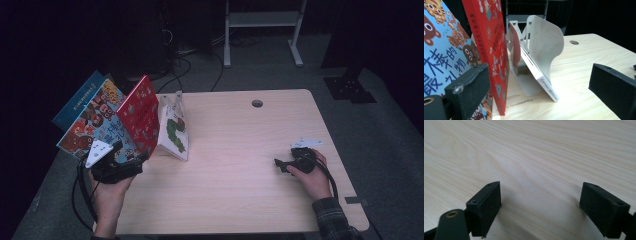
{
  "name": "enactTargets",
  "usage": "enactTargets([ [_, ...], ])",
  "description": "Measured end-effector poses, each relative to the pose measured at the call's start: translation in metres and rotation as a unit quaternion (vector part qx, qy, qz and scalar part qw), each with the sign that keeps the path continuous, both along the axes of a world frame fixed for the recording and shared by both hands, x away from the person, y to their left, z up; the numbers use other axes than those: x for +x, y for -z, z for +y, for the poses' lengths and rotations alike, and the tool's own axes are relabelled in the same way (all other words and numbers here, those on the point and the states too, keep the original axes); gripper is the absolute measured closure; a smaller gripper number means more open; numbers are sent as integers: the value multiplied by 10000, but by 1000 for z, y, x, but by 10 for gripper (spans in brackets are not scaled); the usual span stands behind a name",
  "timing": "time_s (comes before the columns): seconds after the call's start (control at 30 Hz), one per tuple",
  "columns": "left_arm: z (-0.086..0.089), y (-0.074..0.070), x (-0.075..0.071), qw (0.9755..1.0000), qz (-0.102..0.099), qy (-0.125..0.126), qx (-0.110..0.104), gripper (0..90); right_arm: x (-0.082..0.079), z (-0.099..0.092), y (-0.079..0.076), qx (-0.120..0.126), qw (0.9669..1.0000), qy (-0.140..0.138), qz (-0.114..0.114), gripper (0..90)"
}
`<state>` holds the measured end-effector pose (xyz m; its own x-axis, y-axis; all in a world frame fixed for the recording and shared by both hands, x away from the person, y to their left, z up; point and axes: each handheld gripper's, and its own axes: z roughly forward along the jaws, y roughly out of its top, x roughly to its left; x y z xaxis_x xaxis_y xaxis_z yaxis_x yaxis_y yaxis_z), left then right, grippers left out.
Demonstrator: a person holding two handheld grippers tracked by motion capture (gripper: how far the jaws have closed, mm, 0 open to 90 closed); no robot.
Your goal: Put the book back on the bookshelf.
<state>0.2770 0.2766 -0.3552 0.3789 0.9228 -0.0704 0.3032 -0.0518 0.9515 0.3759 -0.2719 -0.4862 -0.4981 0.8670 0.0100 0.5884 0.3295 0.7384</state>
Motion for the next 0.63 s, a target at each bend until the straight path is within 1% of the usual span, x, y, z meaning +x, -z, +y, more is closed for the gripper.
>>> enactTargets([
  [0.07, -2, 2, -6, 10000, -11, 31, -16, 26, 0, 0, 0, 1, 10000, 1, 0, 164],
  [0.3, -7, 11, -23, 9999, 81, 147, -10, 25, 0, 0, 0, -1, 10000, 2, -1, 164],
  [0.4, -7, 14, -25, 9998, 99, 156, -11, 25, 0, 0, 0, -1, 10000, 1, -2, 164],
  [0.63, -8, 16, -26, 9997, 125, 205, -37, 25, 0, 0, 0, -1, 10000, 2, -3, 164],
])
